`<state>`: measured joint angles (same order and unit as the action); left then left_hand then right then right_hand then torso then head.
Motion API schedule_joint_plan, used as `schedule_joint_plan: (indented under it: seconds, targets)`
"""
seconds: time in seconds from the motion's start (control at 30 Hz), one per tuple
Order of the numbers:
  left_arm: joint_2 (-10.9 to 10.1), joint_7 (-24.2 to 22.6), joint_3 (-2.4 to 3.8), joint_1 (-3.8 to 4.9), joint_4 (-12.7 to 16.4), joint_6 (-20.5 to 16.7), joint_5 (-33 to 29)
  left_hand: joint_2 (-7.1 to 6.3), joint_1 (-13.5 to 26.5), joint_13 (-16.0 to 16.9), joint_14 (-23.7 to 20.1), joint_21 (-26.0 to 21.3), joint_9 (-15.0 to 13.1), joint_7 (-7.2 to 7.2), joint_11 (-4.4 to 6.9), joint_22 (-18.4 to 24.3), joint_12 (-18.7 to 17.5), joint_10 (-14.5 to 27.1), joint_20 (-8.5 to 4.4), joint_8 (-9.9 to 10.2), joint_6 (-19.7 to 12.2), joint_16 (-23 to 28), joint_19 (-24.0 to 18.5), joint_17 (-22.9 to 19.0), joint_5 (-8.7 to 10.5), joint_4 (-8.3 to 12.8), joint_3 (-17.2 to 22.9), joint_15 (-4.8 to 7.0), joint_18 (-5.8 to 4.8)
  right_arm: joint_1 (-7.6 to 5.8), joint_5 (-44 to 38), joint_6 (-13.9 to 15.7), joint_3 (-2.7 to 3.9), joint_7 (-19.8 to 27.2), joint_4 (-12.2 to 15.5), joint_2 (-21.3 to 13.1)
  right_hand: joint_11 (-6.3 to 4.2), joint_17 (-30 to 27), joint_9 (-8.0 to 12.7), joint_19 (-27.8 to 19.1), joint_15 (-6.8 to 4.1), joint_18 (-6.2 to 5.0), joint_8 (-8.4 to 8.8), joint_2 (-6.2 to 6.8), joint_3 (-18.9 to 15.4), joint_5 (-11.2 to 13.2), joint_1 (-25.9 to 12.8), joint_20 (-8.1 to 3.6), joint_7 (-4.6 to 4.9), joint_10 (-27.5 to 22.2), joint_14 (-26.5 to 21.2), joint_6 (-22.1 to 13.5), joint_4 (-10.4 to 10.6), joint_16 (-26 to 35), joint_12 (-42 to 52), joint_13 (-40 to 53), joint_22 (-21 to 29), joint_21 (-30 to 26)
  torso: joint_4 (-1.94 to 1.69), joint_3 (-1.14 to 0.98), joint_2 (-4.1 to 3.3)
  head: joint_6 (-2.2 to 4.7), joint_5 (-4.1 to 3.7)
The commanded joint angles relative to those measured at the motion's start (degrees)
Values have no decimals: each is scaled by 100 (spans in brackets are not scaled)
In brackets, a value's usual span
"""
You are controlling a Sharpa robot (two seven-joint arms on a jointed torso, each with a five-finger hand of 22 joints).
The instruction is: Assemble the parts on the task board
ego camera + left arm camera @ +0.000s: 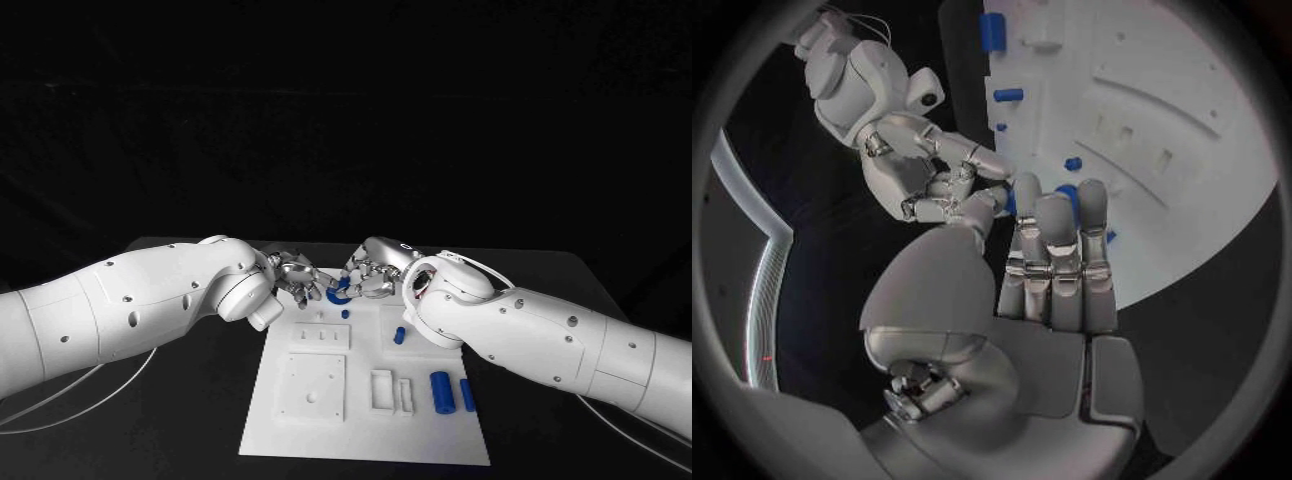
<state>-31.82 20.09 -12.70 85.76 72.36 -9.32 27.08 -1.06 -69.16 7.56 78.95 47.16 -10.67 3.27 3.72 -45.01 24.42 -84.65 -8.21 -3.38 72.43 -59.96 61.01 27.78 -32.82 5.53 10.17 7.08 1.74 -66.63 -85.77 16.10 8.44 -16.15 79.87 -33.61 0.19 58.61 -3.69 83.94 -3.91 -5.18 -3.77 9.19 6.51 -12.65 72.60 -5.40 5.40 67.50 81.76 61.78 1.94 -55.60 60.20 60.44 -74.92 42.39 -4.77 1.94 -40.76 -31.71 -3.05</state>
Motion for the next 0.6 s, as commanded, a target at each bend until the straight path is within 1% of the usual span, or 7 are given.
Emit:
schedule_joint_plan:
  seconds: [0.03, 0.17, 0.2, 0.27, 0.4, 0.43, 0.6]
  targets:
    - [4, 90, 3, 4, -15, -22, 150, 14, 37, -5, 93, 29, -949, -418, 104, -17, 48, -232, -37, -41, 727, -32, -15, 5, -61, 292, 261, 44, -89, 3, 116, 238, 0, 192, 16, -82, -7, -30, 9, 135, 6, -63, 17, 9, -127, -56, 66, 51, 17, -62, -54, -44, 67, 50, -22, -92, -351, -128, 2, 2, 3, 17, 11]
    - [-9, 143, 2, 3, -32, 38, 229, 2, 42, -1, 105, 44, -958, -422, 112, -33, 76, -233, -45, -41, 740, -57, -9, 13, -105, 323, 268, 51, -88, 20, 220, 311, -1, 290, 61, -255, 9, -72, 10, 189, 22, -81, 21, 20, -267, -90, 128, 69, 36, -137, -61, -95, 164, 140, 7, -285, -371, -403, -11, -3, -2, 46, 16]
    - [-11, 154, 1, 3, -36, 45, 245, -1, 45, -1, 105, 49, -961, -423, 113, -38, 84, -233, -46, -41, 742, -63, -9, 15, -112, 332, 270, 52, -89, 25, 248, 318, -1, 311, 71, -296, 11, -74, 10, 187, 20, -75, 20, 29, -272, -108, 120, 64, 37, -158, -74, -105, 159, 149, 10, -303, -392, -439, -7, -4, 2, 28, 30]
    - [-17, 183, -1, 3, -45, 51, 293, -5, 53, -1, 105, 54, -964, -423, 115, -47, 95, -233, -47, -40, 745, -73, -12, 17, -113, 343, 271, 53, -89, 42, 326, 330, -1, 366, 107, -406, 11, -85, 9, 186, 21, -78, 18, 31, -289, -131, 113, 66, 35, -169, -80, -92, 160, 166, -1, -324, -392, -484, -6, 0, 6, 39, 49]
    - [-43, 272, -7, 2, -52, 65, 446, -8, 62, 1, 115, 64, -964, -427, 119, -57, 114, -233, -51, -40, 751, -87, -4, 19, -103, 350, 268, 58, -89, 85, 548, 391, 0, 482, 226, -694, -1, -92, 9, 196, 16, -79, 18, -1, -304, -240, 118, 63, 18, -171, -77, -18, 160, 180, -10, -360, -402, -540, -6, -4, -2, 53, 34]
    - [-52, 297, -9, 2, -48, 70, 483, -5, 72, 14, 130, 70, -968, -441, 129, -63, 155, -236, -53, -49, 780, -108, 0, 24, -38, 348, 256, 63, -91, 96, 625, 422, 1, 512, 255, -770, -3, -91, 9, 200, 14, -79, 18, -6, -304, -272, 117, 62, 17, -167, -74, -12, 160, 179, -8, -362, -404, -543, -1, -4, -5, 47, 35]
    - [-84, 382, -29, 2, -25, 87, 637, 12, 77, 33, 142, 82, -969, -453, 138, -75, 224, -233, -64, -43, 810, -157, 16, 38, 37, 338, 232, 74, -98, 126, 1126, 625, 31, 683, 319, -1086, -16, -114, 9, 208, 6, -80, 20, -50, -288, -416, 134, 55, 6, -161, -65, 31, 139, 208, -28, -403, -397, -605, 9, -8, 6, 17, 35]
